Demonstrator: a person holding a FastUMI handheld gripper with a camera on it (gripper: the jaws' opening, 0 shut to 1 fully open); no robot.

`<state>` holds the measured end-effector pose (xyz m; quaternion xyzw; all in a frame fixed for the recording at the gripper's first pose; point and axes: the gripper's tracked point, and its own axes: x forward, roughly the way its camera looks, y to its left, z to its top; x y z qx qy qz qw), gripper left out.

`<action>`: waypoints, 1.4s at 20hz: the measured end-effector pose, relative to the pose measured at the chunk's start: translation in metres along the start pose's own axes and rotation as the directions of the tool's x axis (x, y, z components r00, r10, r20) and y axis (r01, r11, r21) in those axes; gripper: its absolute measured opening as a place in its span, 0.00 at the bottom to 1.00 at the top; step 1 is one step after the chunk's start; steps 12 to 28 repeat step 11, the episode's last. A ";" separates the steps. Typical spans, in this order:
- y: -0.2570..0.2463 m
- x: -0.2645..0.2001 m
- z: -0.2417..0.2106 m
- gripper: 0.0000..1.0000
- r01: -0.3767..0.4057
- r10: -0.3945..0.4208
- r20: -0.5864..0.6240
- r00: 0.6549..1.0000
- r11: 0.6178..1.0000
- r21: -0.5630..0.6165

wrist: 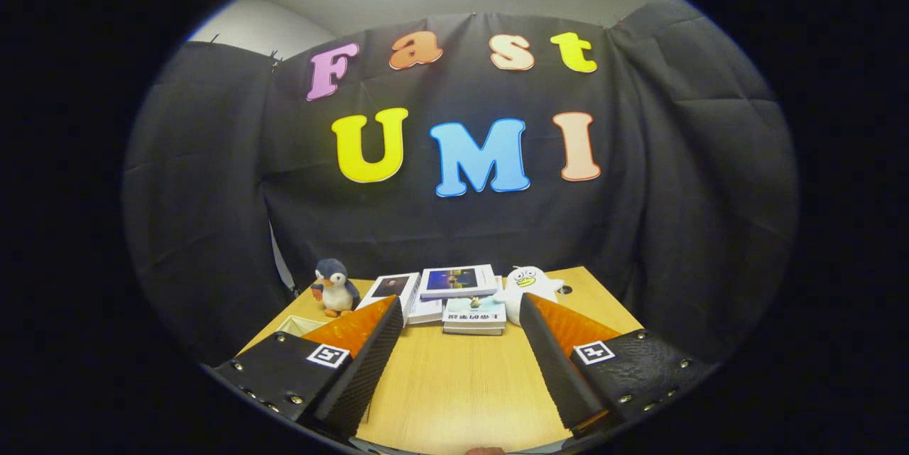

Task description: Open the storage box then place both shoes into the box .Put the left shoe in first, then the right shoe, with the right side of both shoes facing outward in a uniform manner.

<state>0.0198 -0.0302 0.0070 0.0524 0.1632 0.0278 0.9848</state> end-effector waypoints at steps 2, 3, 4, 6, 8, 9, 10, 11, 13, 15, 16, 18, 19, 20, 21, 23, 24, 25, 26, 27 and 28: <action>-0.013 -0.004 0.002 0.99 0.023 -0.023 0.025 0.999 1.000 0.004; -0.017 -0.005 0.003 0.99 0.025 -0.025 0.030 0.999 1.000 0.007; -0.021 -0.006 0.002 0.99 0.032 -0.033 0.031 0.999 0.999 0.013; -0.029 -0.011 0.002 0.99 0.042 -0.043 0.037 0.998 0.999 0.030; -0.031 -0.010 0.004 0.99 0.035 -0.036 0.045 0.998 0.999 0.042; -0.030 -0.009 0.006 0.99 0.025 -0.027 0.054 0.998 0.999 0.041; -0.030 -0.010 0.009 0.99 0.019 -0.021 0.062 0.998 0.999 0.035; -0.032 -0.009 0.010 0.99 0.022 -0.024 0.067 0.997 0.999 0.029; -0.032 -0.009 0.010 0.99 0.022 -0.024 0.067 0.997 0.999 0.029; -0.032 -0.009 0.010 0.99 0.022 -0.024 0.067 0.997 0.999 0.029; -0.032 -0.009 0.010 0.99 0.022 -0.024 0.067 0.997 0.999 0.029; -0.032 -0.009 0.010 0.99 0.022 -0.024 0.067 0.997 0.999 0.029; -0.032 -0.009 0.010 0.99 0.022 -0.024 0.067 0.997 0.999 0.029; -0.032 -0.009 0.010 0.99 0.022 -0.024 0.067 0.997 0.999 0.029; -0.032 -0.009 0.010 0.99 0.022 -0.024 0.067 0.997 0.999 0.029; -0.032 -0.009 0.010 0.99 0.022 -0.024 0.067 0.997 0.999 0.029; -0.032 -0.009 0.010 0.99 0.022 -0.024 0.067 0.997 0.999 0.029; -0.032 -0.009 0.010 0.99 0.022 -0.024 0.067 0.997 0.999 0.029; -0.032 -0.009 0.010 0.99 0.022 -0.024 0.067 0.997 0.999 0.029; -0.032 -0.009 0.010 0.99 0.022 -0.024 0.067 0.997 0.999 0.029; -0.032 -0.009 0.010 0.99 0.022 -0.024 0.067 0.997 0.999 0.029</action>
